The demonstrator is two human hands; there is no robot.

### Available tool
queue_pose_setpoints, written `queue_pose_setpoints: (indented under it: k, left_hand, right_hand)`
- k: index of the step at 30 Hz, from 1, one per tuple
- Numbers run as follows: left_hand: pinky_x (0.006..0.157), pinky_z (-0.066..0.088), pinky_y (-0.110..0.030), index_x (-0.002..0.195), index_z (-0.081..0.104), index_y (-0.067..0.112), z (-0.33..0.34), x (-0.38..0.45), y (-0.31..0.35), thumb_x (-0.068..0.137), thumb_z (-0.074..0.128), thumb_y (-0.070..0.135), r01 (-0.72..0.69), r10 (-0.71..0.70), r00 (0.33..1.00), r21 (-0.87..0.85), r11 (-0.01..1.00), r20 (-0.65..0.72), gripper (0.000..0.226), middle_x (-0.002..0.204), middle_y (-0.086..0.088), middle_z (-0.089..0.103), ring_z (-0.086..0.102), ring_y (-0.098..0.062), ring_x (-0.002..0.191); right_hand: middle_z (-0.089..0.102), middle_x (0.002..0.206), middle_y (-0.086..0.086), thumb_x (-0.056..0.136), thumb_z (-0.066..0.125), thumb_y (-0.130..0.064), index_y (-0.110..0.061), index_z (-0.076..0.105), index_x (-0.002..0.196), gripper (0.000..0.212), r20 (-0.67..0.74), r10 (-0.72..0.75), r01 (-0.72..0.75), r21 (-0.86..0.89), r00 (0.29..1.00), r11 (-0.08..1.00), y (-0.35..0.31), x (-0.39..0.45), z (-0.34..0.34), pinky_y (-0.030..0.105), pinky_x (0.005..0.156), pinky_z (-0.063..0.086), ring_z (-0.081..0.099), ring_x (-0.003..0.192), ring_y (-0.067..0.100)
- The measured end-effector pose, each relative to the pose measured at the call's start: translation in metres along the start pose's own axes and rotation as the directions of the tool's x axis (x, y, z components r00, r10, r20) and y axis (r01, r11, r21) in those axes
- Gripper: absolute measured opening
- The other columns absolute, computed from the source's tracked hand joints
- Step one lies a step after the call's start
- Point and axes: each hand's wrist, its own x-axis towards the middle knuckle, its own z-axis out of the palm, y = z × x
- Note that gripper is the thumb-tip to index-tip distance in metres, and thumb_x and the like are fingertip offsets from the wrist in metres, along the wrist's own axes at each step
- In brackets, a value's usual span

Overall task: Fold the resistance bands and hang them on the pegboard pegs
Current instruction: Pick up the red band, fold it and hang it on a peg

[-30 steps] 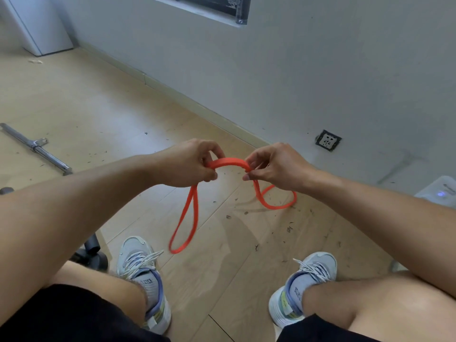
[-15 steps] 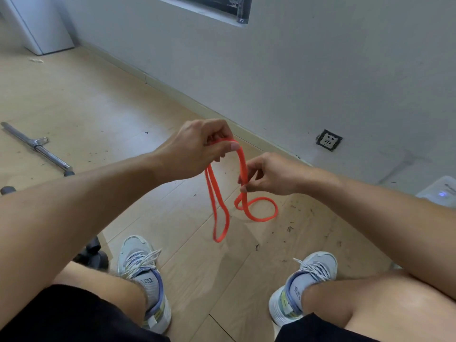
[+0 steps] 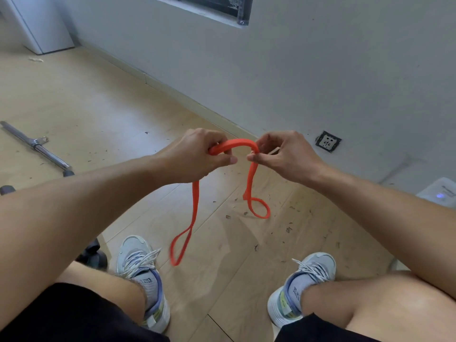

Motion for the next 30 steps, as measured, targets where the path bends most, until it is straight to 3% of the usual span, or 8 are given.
queue_pose_setpoints:
  k: [4,11,16,21,26,30]
  left_hand:
    - [0.058,0.049,-0.018,0.084,0.063,0.032,-0.003,0.002,0.0,0.091,0.068,0.044,-0.004,-0.007,0.992,-0.084,0.996,-0.126,0.014,0.069,0.005,0.067,0.065,-0.006,0.06]
    - [0.069,0.057,-0.018,0.094,0.072,0.016,-0.008,0.003,0.004,0.087,0.075,0.035,-0.089,0.026,0.967,-0.238,0.967,-0.255,0.02,0.075,0.004,0.072,0.072,-0.009,0.071]
    - [0.066,0.053,-0.014,0.09,0.075,0.023,-0.01,0.001,0.01,0.084,0.077,0.033,-0.119,0.081,0.97,-0.156,0.981,-0.229,0.012,0.078,0.007,0.072,0.068,-0.009,0.075]
    - [0.066,0.055,-0.019,0.088,0.076,0.022,-0.007,0.001,0.014,0.083,0.078,0.033,-0.116,0.087,0.977,-0.139,0.984,-0.195,0.012,0.076,0.007,0.072,0.066,-0.008,0.072]
    - [0.067,0.055,-0.016,0.089,0.077,0.02,-0.007,0.001,0.017,0.082,0.08,0.031,-0.104,0.067,0.972,-0.158,0.982,-0.225,0.013,0.079,0.008,0.073,0.067,-0.004,0.072]
    - [0.066,0.053,-0.013,0.089,0.078,0.02,-0.006,0.001,0.021,0.082,0.081,0.029,-0.096,0.054,0.97,-0.165,0.982,-0.239,0.012,0.08,0.008,0.074,0.068,-0.004,0.072]
  right_hand:
    - [0.077,0.083,-0.004,0.081,0.087,-0.031,-0.023,0.076,0.091,0.017,-0.022,-0.022,0.025,0.131,1.0,0.991,-0.014,0.0,-0.005,0.019,0.073,0.059,0.075,0.076,0.006]
    - [0.077,0.085,0.002,0.08,0.087,-0.023,-0.012,0.076,0.096,0.023,-0.02,-0.037,0.041,0.301,0.999,0.953,-0.025,-0.004,-0.009,0.029,0.078,0.063,0.076,0.079,0.014]
    - [0.081,0.098,0.009,0.083,0.084,-0.008,-0.011,0.071,0.103,0.023,0.162,0.003,-0.062,0.361,0.987,0.93,-0.021,-0.006,0.005,0.042,0.093,0.062,0.079,0.093,0.02]
    - [0.08,0.101,0.002,0.086,0.082,-0.008,-0.015,0.071,0.112,0.029,0.344,0.034,-0.127,0.252,0.938,0.959,-0.023,-0.008,0.022,0.028,0.087,0.062,0.078,0.092,0.013]
    - [0.077,0.103,0.003,0.083,0.086,-0.014,-0.013,0.063,0.125,0.048,0.332,0.077,-0.149,0.197,0.94,0.969,-0.027,-0.009,0.035,0.026,0.082,0.063,0.077,0.087,0.014]
    - [0.067,0.117,-0.005,0.078,0.09,-0.029,-0.021,0.059,0.138,0.068,0.329,0.051,-0.093,0.113,0.943,0.989,-0.027,-0.011,0.046,0.025,0.086,0.06,0.067,0.1,0.006]
